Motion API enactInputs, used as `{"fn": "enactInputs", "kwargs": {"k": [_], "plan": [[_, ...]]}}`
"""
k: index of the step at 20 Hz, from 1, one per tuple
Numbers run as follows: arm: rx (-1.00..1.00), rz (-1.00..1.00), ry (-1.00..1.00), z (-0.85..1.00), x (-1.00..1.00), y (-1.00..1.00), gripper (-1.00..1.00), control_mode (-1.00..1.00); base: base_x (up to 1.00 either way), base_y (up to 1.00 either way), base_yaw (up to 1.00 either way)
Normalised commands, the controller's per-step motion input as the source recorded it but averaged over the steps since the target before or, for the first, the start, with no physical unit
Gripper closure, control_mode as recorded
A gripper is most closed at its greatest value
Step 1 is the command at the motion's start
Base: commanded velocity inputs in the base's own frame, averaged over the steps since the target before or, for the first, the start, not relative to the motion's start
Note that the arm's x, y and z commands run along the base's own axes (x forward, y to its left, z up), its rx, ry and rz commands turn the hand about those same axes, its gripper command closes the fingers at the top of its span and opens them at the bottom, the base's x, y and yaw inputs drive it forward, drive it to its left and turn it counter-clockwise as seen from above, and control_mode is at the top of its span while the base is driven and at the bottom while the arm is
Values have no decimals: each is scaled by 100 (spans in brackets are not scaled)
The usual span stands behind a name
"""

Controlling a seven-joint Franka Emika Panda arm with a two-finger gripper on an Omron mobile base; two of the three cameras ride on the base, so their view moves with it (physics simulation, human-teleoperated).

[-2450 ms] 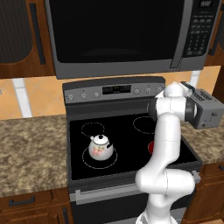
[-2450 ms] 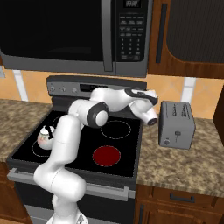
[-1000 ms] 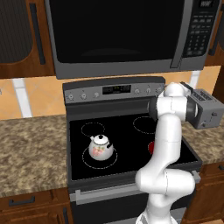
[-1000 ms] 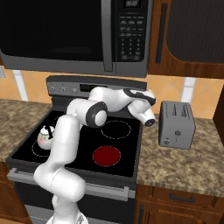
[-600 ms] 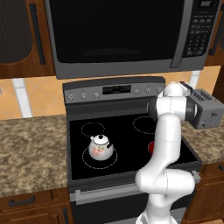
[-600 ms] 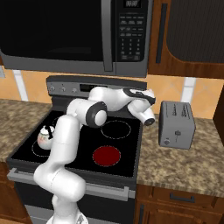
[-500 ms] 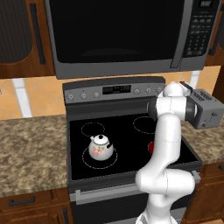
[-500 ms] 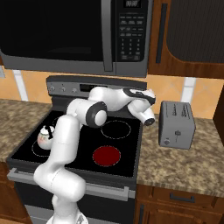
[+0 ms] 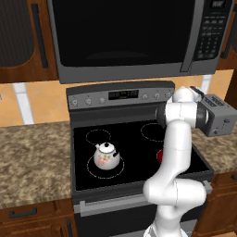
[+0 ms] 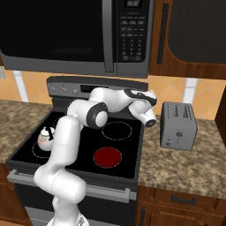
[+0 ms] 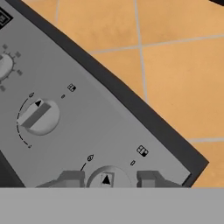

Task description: Turn off the front right burner of the stove.

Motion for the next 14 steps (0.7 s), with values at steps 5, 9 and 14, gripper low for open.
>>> {"fn": "enactInputs", "kwargs": {"k": [5,9,14], "plan": [[0,-1,3,0,1,0,100,-100,0,0,0],[11,-8,7,0,13,0,100,-100,0,0,0],[27,-16,12,0,7,-8,100,-100,0,0,0]]}}
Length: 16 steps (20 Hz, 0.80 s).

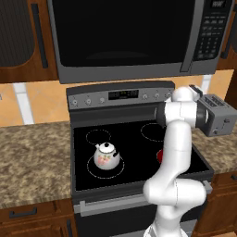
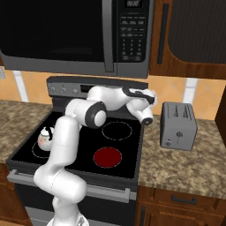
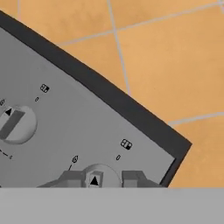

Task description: Turn off the front right burner of the stove.

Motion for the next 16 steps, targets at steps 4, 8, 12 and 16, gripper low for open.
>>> {"fn": "enactInputs", "kwargs": {"k": [4,8,12,16], "plan": [[39,-16,13,0,8,-27,100,-100,0,0,0],[52,-16,14,7,10,-36,100,-100,0,0,0],[58,-15,12,9,9,-40,100,-100,0,0,0],[10,0,4,2,-2,-3,100,-100,0,0,0]]}}
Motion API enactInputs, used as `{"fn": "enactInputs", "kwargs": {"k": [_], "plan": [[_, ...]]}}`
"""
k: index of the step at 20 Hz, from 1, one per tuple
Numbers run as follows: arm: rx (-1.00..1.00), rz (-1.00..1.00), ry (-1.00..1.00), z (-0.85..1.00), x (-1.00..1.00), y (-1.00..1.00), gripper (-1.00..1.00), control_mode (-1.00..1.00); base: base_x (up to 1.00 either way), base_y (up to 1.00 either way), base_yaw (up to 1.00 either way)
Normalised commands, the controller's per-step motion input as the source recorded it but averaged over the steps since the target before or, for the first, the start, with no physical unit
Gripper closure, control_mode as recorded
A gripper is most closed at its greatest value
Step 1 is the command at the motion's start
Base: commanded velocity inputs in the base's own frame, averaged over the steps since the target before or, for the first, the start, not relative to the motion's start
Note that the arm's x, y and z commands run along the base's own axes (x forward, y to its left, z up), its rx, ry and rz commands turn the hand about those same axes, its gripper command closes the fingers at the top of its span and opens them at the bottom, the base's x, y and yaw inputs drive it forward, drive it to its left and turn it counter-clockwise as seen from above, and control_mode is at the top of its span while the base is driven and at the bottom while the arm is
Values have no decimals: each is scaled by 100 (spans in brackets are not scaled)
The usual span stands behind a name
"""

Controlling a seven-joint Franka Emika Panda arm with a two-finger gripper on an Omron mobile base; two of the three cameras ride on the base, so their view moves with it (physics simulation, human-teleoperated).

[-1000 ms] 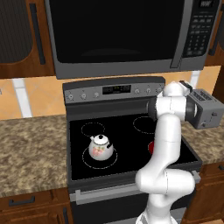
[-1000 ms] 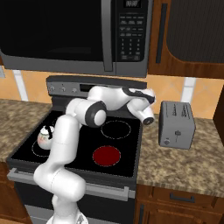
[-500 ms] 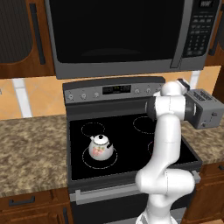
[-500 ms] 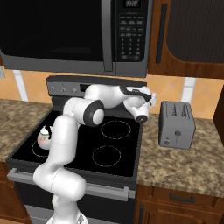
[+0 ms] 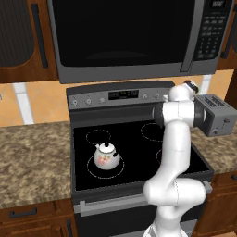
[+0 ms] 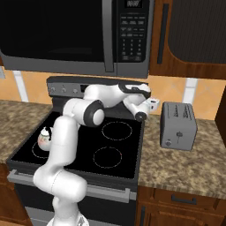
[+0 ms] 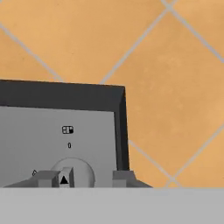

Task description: Turn off the front right burner of the stove.

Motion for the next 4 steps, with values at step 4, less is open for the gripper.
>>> {"fn": "enactInputs", "kwargs": {"k": [4], "plan": [[0,0,0,0,0,0,100,-100,0,0,0]]}}
